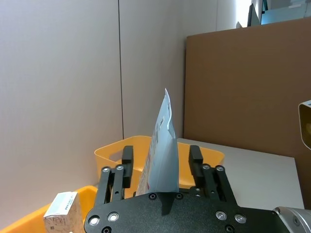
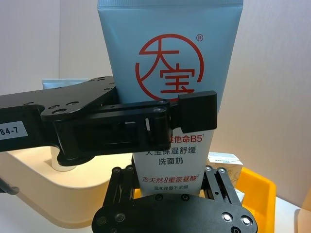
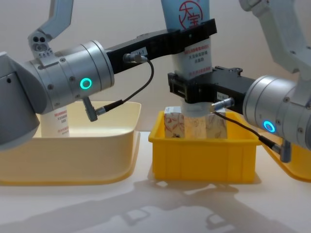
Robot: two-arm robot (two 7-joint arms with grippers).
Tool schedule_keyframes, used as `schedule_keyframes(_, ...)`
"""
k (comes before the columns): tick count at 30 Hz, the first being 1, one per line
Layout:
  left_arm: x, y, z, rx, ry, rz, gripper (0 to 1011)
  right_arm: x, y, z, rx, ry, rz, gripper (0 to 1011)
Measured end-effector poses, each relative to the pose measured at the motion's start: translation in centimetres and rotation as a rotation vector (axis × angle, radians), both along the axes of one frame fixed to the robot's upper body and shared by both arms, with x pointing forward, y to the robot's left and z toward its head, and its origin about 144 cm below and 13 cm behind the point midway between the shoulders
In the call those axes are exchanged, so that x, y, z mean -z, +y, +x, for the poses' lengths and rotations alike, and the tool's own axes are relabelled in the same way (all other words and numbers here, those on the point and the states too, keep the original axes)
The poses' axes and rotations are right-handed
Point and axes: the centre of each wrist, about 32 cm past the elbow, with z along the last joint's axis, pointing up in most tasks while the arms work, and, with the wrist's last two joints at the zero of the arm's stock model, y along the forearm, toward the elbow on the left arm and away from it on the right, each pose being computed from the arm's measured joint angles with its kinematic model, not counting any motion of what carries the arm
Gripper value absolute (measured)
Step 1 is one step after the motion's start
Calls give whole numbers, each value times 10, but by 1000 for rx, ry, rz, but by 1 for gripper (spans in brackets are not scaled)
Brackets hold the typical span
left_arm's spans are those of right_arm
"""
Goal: Bimanual collaborative sorting of washing and personal care products
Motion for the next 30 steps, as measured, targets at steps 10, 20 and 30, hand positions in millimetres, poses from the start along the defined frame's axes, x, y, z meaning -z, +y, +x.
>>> schedule_keyframes(10,0,0,0,0,0,0,951,0,-3,-1,8,-3,1,547)
schedule_keyframes(20,0,0,0,0,0,0,999,0,-22,-8,99,-27,12,502)
schedule_keyframes(30,0,0,0,0,0,0,1000,-4,-49,-15,226,-67,15,502)
